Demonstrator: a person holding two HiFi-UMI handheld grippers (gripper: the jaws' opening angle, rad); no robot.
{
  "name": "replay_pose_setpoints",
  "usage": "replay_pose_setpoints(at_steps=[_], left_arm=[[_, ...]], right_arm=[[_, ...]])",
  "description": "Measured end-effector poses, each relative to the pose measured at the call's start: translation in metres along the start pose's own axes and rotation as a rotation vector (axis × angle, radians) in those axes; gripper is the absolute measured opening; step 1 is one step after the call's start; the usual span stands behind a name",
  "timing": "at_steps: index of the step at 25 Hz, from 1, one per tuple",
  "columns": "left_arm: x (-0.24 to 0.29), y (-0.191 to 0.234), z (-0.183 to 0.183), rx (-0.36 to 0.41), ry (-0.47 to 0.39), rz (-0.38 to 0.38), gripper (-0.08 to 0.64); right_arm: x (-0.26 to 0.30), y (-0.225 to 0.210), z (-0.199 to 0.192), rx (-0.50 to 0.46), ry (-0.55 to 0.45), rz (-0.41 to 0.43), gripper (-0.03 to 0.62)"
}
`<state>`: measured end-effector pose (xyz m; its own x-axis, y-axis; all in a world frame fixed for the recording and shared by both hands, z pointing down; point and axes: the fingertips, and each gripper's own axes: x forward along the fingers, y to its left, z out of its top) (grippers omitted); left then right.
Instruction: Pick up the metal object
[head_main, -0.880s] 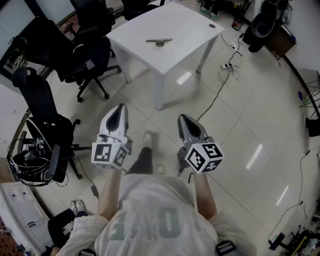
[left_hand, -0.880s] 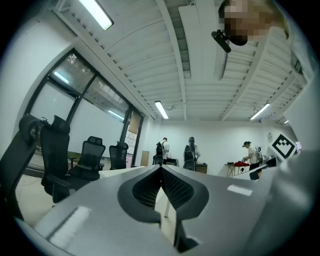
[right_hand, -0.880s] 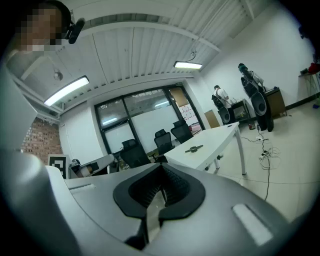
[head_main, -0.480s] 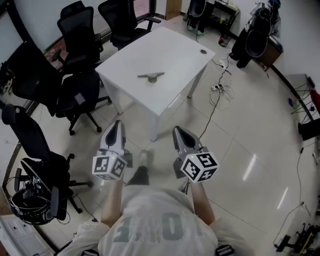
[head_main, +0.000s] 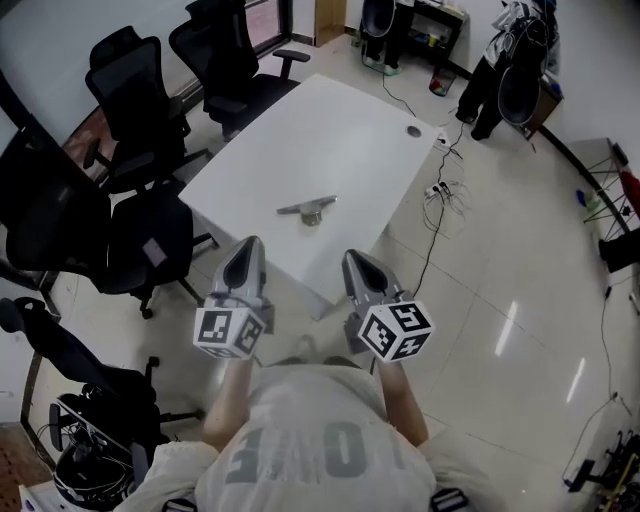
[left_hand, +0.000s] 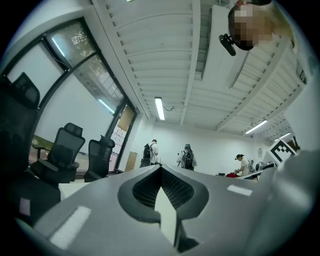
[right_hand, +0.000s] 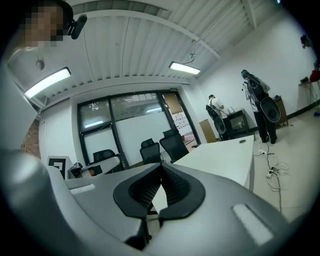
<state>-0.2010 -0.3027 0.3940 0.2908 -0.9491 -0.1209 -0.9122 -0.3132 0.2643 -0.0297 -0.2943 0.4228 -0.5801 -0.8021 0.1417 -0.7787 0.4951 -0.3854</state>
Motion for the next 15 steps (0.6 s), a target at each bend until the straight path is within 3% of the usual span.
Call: replay_pose_setpoints(at_steps=[4,7,13,15], left_arm=[[0.035,0.0,-0.011,-0.005,0.046,-0.021,0.002],[0.053,-0.002,-0.025,0.001,0.077,-0.01,0.002],[0.07,-0.006,-0.036,0.091,0.104,-0.009,0.002],[0.077,-0.003,-0.039,0.091,0.108,-0.001,0.002]], right_arm=[[0.022,-0.019,0.002,0.083,0.02,-0.021,0.012],[0.032,-0.038,0.002,0.069,0.05,-0.037,0.011],[0.053,-0.053,-0.003,0.077,0.079,-0.031,0.012],[0.062,-0.056,-0.006,0.025,0.096,-0.033,0.011]])
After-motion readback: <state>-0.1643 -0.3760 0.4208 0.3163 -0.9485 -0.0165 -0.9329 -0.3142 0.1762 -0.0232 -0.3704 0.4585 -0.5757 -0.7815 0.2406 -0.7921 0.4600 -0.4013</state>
